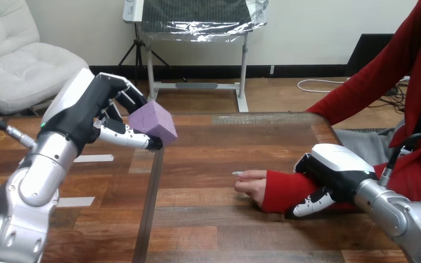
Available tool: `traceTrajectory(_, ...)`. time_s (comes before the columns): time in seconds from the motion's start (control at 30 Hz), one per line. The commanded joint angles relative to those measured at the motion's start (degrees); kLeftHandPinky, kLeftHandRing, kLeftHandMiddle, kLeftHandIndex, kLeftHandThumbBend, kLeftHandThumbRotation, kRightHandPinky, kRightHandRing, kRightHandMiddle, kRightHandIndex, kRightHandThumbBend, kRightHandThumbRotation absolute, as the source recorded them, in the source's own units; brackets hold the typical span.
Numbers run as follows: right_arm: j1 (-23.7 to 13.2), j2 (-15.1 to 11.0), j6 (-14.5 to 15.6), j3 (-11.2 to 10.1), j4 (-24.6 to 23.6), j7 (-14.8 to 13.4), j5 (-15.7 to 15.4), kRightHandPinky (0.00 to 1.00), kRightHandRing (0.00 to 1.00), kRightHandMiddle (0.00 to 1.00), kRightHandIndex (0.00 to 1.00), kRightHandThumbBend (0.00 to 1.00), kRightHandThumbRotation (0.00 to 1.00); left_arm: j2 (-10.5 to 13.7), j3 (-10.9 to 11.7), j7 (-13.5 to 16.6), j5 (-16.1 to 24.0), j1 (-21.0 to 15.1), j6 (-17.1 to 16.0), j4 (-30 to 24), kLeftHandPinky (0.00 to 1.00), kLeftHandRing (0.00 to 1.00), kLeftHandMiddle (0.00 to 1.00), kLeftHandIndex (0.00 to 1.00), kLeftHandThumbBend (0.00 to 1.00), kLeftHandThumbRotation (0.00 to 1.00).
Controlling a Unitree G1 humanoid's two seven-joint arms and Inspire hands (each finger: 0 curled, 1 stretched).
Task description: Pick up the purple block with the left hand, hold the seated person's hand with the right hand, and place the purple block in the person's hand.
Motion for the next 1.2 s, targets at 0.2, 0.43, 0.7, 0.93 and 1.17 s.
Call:
traceTrajectory(0.2, -0.97, -1.13, -1.0, -3.02, -6.19, 0.99, 4.4, 0.22, 0.25, 0.29, 0.29, 0.71, 0.26, -2.57, 0.47, 3.05, -1.02, -7.66, -6.05, 9.6, 0.22, 0.27, 0.34, 0.41, 0.72, 0.0)
traceTrajectory(0.43, -0.35, -1.53, -0.06, -3.68, -9.18, 2.04, 5.56, 0.25, 0.28, 0.32, 0.33, 0.71, 0.29, -3.87, -0.28, 3.98, -0.19, -10.28, -7.63, 14.89, 0.2, 0.26, 0.32, 0.41, 0.71, 0.0)
traceTrajectory(0.7, 0.64, -1.71, 0.61, -4.93, -12.62, 3.63, 7.33, 0.25, 0.28, 0.32, 0.34, 0.71, 0.31, -5.38, -1.38, 5.02, 0.73, -12.98, -9.04, 20.18, 0.2, 0.26, 0.33, 0.42, 0.71, 0.0)
traceTrajectory(0.93, 1.31, -1.59, 0.82, -5.83, -15.3, 4.62, 8.49, 0.24, 0.27, 0.31, 0.33, 0.72, 0.31, -6.71, -1.73, 5.41, 0.41, -15.35, -11.18, 25.1, 0.21, 0.28, 0.35, 0.42, 0.7, 0.0)
traceTrajectory(1.17, 1.94, -1.5, 1.97, -6.32, -18.3, 5.73, 9.39, 0.23, 0.26, 0.31, 0.32, 0.71, 0.32, -7.95, -2.38, 6.48, 0.79, -17.84, -12.52, 30.11, 0.23, 0.29, 0.36, 0.43, 0.71, 0.0)
